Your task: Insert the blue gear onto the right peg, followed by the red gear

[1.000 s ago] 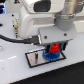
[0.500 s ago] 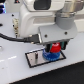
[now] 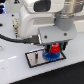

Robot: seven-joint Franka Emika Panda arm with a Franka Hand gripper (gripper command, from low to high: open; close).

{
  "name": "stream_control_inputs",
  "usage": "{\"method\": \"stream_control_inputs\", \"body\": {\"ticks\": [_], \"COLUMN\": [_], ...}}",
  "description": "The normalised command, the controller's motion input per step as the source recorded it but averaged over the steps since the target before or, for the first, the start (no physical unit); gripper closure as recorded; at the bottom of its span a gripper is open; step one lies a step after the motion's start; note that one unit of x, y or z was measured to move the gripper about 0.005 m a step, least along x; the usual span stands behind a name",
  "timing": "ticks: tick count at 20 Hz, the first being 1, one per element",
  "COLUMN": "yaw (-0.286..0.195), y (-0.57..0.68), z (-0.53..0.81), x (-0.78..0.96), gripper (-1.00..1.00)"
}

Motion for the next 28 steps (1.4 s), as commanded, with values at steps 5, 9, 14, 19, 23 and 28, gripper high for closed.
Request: {"method": "stream_control_inputs", "body": {"ticks": [5,9,14,19,23,28], "yaw": [0.0,0.0,0.0,0.0,0.0,0.0], "y": [-0.04,-0.02,-0.08,-0.13,-0.1,-0.07], "z": [0.05,0.16,-0.05,-0.08,-0.14,0.12], "x": [0.01,-0.03,0.12,0.19,0.17,0.12], "gripper": [1.0,1.0,1.0,1.0,1.0,1.0]}}
